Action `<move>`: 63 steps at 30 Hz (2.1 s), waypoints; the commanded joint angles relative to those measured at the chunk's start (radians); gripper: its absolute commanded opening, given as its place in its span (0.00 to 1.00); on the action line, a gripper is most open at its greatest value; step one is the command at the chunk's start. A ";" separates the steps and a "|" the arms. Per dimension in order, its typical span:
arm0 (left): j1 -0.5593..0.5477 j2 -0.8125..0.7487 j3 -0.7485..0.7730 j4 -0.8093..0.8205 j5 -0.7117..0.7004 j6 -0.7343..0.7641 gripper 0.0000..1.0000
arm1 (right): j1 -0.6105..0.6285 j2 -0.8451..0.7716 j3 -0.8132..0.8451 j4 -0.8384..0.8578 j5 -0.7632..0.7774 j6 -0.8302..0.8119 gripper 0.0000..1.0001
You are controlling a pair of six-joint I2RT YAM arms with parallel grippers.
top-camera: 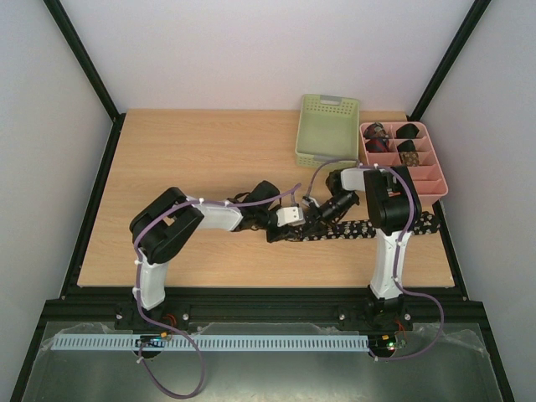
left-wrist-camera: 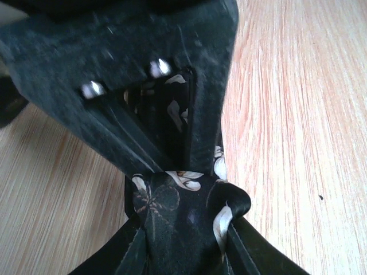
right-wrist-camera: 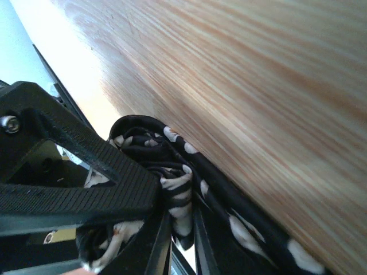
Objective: Roll the ties
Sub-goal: Roll the tie at the center of the board.
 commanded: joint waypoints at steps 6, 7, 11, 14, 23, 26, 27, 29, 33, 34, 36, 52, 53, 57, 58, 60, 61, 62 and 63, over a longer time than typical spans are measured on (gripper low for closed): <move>0.000 0.055 -0.019 -0.206 -0.126 0.064 0.27 | -0.102 -0.036 0.039 -0.124 0.044 -0.096 0.29; 0.000 0.060 -0.014 -0.209 -0.126 0.063 0.27 | -0.100 -0.047 0.038 -0.126 0.010 -0.095 0.31; 0.000 0.069 0.006 -0.211 -0.124 0.051 0.29 | -0.064 -0.052 0.040 -0.100 -0.058 -0.039 0.35; 0.000 0.076 0.017 -0.218 -0.125 0.047 0.30 | -0.029 -0.035 0.031 -0.100 -0.068 -0.041 0.34; 0.001 0.087 0.019 -0.222 -0.125 0.032 0.31 | -0.010 -0.024 0.006 -0.092 -0.060 -0.076 0.39; 0.001 0.087 0.021 -0.223 -0.126 0.032 0.31 | -0.032 -0.058 -0.004 -0.116 -0.090 -0.102 0.42; 0.002 0.088 0.021 -0.224 -0.126 0.032 0.31 | -0.041 -0.070 -0.004 -0.132 -0.107 -0.117 0.43; 0.002 0.090 0.020 -0.222 -0.125 0.025 0.31 | -0.050 -0.096 -0.010 -0.150 -0.132 -0.145 0.46; 0.002 0.094 0.023 -0.215 -0.112 0.010 0.32 | -0.026 -0.121 -0.068 -0.089 -0.162 -0.123 0.48; 0.002 0.096 0.025 -0.214 -0.113 0.007 0.32 | -0.017 -0.115 -0.072 -0.076 -0.161 -0.117 0.47; 0.002 0.097 0.028 -0.211 -0.116 0.003 0.32 | -0.004 -0.100 -0.076 -0.042 -0.146 -0.093 0.45; 0.061 -0.072 0.079 -0.216 -0.073 -0.059 0.74 | -0.001 -0.054 -0.078 0.079 0.077 0.018 0.01; 0.064 -0.110 0.078 -0.214 -0.077 -0.052 0.80 | -0.001 -0.052 -0.078 0.078 0.078 0.016 0.01; 0.069 -0.242 0.073 -0.242 -0.114 -0.015 0.99 | -0.005 -0.043 -0.070 0.072 0.081 0.007 0.02; 0.070 -0.281 0.054 -0.230 -0.132 -0.017 0.99 | -0.006 -0.040 -0.067 0.068 0.078 0.005 0.01; 0.081 -0.367 -0.008 -0.172 -0.148 -0.038 0.99 | -0.005 -0.030 -0.053 0.058 0.069 -0.001 0.01; 0.087 -0.411 -0.060 -0.093 -0.133 -0.056 0.99 | -0.006 -0.024 -0.045 0.050 0.066 -0.008 0.01; 0.089 -0.450 -0.114 -0.021 -0.129 -0.075 0.99 | -0.005 -0.019 -0.037 0.046 0.067 -0.013 0.01; 0.089 -0.476 -0.163 0.034 -0.138 -0.114 0.99 | -0.005 -0.014 -0.030 0.042 0.066 -0.015 0.01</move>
